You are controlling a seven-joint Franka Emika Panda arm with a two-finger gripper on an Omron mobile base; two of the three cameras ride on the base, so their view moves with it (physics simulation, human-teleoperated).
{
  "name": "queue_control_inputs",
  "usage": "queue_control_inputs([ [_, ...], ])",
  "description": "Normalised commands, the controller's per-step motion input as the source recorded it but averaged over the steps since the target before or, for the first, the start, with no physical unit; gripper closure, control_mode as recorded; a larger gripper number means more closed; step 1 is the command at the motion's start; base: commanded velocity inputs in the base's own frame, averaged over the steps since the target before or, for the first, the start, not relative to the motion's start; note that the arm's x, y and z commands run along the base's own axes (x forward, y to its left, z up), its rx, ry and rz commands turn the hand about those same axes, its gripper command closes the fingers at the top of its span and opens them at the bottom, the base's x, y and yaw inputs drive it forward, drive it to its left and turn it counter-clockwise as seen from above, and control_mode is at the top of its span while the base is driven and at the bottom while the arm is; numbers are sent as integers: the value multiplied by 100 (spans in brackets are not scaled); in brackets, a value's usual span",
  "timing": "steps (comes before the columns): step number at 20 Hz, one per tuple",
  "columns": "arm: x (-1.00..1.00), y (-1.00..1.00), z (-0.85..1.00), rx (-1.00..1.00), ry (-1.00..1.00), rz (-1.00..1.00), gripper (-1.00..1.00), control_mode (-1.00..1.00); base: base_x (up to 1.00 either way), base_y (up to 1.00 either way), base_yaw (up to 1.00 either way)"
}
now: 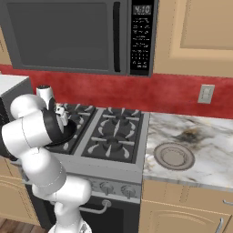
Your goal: Pick up the butter stick and place it in the pan. Then turn on the burner for the pan.
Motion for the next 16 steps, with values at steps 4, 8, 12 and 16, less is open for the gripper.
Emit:
queue_control_inputs([
  [4, 0, 0, 0, 0, 0, 0, -100, -100, 0, 0, 0],
  [8, 0, 0, 0, 0, 0, 0, -100, -100, 0, 0, 0],
  [12, 0, 0, 0, 0, 0, 0, -100, -100, 0, 0, 0],
  [16, 0, 0, 0, 0, 0, 0, -100, -100, 0, 0, 0],
])
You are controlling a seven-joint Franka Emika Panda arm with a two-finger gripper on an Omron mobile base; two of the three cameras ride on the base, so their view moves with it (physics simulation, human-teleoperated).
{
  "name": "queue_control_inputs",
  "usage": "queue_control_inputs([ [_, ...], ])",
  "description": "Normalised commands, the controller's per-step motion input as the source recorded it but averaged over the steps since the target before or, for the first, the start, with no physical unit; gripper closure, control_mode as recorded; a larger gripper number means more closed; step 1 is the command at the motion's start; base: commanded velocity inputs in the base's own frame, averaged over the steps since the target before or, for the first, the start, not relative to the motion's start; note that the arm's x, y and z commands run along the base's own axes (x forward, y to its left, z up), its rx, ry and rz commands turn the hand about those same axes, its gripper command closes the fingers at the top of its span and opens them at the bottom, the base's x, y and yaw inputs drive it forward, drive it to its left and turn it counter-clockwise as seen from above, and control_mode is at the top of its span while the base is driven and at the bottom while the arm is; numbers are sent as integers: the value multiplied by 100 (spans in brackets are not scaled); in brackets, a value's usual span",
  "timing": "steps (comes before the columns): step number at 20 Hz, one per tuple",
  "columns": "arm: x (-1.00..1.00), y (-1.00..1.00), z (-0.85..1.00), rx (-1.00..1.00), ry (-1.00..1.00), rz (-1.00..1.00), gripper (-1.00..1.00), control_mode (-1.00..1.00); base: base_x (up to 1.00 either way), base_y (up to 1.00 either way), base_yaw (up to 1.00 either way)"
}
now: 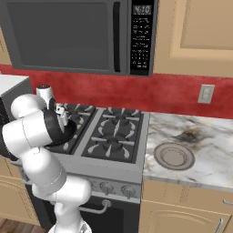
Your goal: Pick up the butter stick and place it in the pan. Then turn on the burner for the pan.
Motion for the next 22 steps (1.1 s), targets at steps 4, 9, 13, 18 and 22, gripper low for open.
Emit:
queue_control_inputs([
  [4, -14, 0, 18, 0, -7, 0, -100, -100, 0, 0, 0],
  [9, -40, 3, 36, 0, -16, 0, -100, -100, 0, 0, 0],
  [13, -45, 7, 33, 0, -22, 0, -100, -100, 0, 0, 0],
  [18, -39, 2, 32, 0, -25, 0, -100, -100, 0, 0, 0],
  [22, -29, 1, 32, 0, -27, 0, -100, -100, 0, 0, 0],
])
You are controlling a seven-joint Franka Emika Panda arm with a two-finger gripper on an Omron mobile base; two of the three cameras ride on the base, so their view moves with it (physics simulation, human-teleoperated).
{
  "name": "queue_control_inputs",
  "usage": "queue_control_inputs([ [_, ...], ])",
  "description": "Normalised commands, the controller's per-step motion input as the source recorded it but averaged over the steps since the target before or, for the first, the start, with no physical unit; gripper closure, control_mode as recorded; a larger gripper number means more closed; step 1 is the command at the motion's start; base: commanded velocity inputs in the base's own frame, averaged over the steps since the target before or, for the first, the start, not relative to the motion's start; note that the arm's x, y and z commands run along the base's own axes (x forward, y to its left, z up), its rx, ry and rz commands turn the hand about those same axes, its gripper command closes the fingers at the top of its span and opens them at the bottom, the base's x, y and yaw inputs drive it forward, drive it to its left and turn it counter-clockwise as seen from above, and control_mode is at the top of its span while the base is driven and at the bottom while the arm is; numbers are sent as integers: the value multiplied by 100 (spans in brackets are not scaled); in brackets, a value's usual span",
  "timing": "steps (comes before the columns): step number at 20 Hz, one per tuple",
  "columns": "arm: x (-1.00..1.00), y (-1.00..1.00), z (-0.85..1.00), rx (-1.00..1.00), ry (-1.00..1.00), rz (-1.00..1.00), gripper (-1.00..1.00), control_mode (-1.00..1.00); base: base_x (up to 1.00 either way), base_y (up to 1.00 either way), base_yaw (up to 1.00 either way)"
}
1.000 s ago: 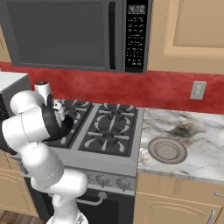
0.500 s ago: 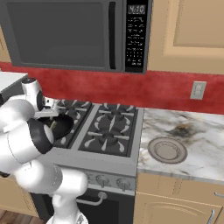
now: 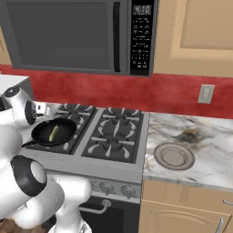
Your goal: Pick up the butter stick and place it in the pan. Then turn on the burner for the pan.
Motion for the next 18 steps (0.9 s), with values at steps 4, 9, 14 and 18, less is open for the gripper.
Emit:
queue_control_inputs([
  [4, -24, 1, 27, 0, -27, 0, -100, -100, 0, 0, 0],
  [9, -17, 1, 24, 0, -27, 0, -100, -100, 0, 0, 0],
  [14, -13, 9, 10, 3, -23, 0, -100, -100, 0, 0, 0],
  [18, -30, 11, 2, 4, -15, 0, -100, -100, 0, 0, 0],
])
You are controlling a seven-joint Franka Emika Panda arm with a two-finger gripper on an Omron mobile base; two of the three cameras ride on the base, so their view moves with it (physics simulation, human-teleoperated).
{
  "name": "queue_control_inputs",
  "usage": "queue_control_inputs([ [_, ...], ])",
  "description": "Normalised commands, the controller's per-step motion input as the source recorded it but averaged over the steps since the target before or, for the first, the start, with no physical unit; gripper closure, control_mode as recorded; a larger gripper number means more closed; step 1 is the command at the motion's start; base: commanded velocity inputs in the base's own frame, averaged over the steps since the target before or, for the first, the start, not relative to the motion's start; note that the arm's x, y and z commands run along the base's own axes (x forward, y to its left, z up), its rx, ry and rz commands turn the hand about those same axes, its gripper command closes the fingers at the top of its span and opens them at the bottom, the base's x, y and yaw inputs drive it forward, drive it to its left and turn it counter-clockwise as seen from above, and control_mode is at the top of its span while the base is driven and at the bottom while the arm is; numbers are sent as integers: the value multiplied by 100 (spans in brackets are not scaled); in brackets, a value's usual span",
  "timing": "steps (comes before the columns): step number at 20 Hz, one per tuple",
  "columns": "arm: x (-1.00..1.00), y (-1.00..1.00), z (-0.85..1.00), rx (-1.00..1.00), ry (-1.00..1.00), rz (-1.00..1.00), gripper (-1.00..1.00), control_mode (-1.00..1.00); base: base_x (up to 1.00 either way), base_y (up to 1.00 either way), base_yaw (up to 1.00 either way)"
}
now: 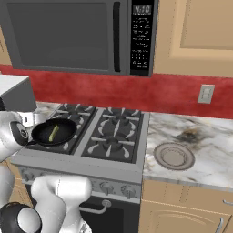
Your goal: Pick up the butter stick and place it in the pan. Then turn on the burner for the pan.
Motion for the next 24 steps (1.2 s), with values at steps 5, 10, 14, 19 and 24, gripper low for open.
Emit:
queue_control_inputs([
  [5, -35, 5, 0, 4, -17, 0, -100, -100, 0, 0, 0],
  [10, -30, 7, 0, 4, -16, 0, -100, -100, 0, 0, 0],
  [14, -33, 7, 0, 6, -13, 0, -100, -100, 0, 0, 0],
  [19, -29, 13, 0, 4, -13, 0, -100, -100, 0, 0, 0],
  [24, -25, 15, -7, 6, -11, 0, -100, -100, 0, 0, 0],
])
